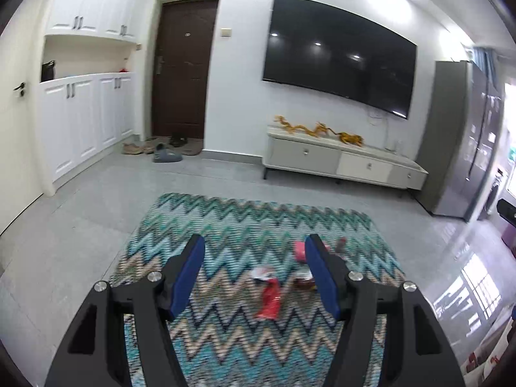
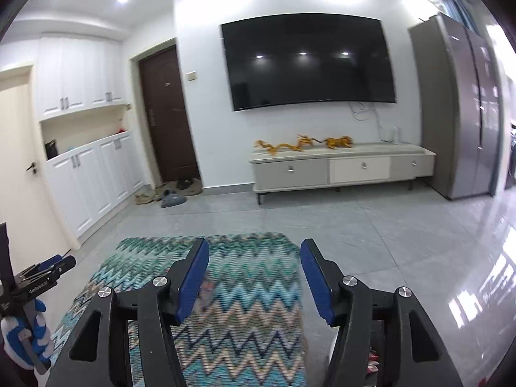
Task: Collect trash
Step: 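Move both open tools from the bin back to the trash on the rug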
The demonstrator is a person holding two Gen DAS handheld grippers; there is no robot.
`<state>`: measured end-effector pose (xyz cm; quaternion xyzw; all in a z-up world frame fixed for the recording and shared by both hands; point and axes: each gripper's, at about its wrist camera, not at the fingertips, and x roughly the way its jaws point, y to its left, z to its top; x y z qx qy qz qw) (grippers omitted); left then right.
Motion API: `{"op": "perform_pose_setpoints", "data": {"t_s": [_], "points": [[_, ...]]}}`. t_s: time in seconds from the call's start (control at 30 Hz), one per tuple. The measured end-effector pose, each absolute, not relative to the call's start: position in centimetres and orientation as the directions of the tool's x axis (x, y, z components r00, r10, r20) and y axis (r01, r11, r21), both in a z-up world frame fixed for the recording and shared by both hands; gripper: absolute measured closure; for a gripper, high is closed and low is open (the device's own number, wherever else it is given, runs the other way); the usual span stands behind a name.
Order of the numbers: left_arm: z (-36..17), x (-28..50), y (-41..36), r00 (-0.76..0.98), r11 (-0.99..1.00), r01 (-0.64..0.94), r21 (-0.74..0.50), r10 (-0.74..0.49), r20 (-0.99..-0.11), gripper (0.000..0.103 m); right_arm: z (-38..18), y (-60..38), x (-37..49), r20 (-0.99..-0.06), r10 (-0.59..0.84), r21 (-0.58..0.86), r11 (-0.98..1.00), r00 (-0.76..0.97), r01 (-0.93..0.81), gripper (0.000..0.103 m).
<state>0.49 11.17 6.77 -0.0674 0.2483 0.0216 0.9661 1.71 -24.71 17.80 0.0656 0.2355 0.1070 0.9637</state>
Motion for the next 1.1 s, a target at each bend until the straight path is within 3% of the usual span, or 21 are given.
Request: {"op": "perform_pose_setpoints", "data": {"t_s": [0.27,0.67,1.1], "points": [[2.4,3.0,13.5,0.829,0.984,-0.099,-0.151,-0.003,-0.56,0.04,15.2,-21.1,5.1,-0.491,0.298,0.179,0.954,0.819,-0.24,0.047],[-7.1,9.7,9.7,0.692,0.994,0.006,-0.105,-0.08,-0.717,0.041,4.9,-15.9,13.4,-0.637,0.43,0.286,0.902,0.639,-0.323,0.047],[-8.6,11.9,11.1,0.697,0.993,-0.009,-0.116,-0.076,-0.713,0.044,-0.8,-10.0,16.4,-0.655,0.563,0.358,0.819,0.505,-0.449,0.046]]}}
